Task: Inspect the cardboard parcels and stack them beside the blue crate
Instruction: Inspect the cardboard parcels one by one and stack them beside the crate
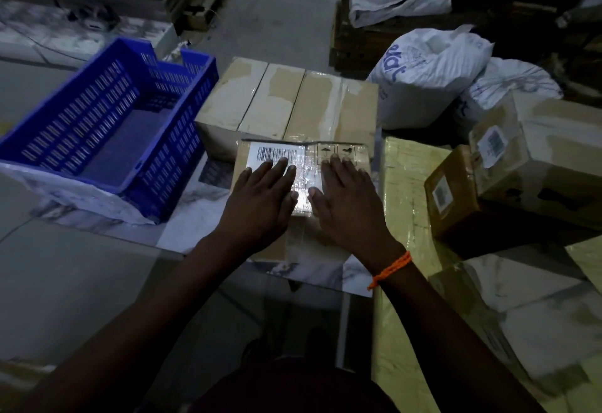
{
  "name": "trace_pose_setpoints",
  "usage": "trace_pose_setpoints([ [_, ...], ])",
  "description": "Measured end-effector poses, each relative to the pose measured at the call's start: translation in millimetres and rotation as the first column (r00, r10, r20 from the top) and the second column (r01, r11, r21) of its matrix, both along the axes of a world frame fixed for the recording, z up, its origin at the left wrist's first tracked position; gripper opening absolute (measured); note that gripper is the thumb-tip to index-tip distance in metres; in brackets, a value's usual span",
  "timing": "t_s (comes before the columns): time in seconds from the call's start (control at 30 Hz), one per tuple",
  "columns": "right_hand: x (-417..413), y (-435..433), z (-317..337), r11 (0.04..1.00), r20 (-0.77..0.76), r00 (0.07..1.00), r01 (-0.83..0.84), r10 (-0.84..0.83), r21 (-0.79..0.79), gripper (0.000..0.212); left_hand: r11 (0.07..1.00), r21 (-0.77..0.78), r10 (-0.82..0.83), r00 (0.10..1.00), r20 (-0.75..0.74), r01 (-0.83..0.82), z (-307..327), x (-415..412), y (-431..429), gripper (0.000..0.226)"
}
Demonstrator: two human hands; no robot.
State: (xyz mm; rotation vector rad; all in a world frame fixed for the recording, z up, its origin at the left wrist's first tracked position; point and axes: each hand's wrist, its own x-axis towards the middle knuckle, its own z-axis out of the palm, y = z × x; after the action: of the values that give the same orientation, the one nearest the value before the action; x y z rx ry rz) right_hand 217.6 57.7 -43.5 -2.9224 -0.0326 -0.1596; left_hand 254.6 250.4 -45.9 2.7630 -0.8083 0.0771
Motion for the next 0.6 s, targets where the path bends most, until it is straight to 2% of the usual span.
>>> trace_pose_setpoints([
  [0.17,-15.5,-5.6,8.4,0.995,0.043,0.996,-0.085,0.083,0.045,0.072,0.998,-0.013,-0.057,0.998,-0.038,0.056,9.2,-10.3,11.3,0.065],
  [0.3,-49.8,-13.0,1.3,0.983,0.147,0.976,-0.171,0.161,0.06,0.059,0.993,-0.082,-0.087,0.996,0.014,0.088,6.2,-38.2,28.2,0.058],
  [0.43,-68.5,-13.1,-12.8,0.984,0.219,0.96,-0.179,0.174,0.005,0.055,0.987,-0.071,-0.136,0.987,0.085,0.142,-8.1,-50.7,41.1,0.059],
  [0.6,-64.6,-12.6,-17.2,0.985,0.216,0.964,-0.168,0.156,0.039,0.056,0.987,-0.081,-0.126,0.984,0.124,0.137,-15.1,-44.2,35.8,0.055],
])
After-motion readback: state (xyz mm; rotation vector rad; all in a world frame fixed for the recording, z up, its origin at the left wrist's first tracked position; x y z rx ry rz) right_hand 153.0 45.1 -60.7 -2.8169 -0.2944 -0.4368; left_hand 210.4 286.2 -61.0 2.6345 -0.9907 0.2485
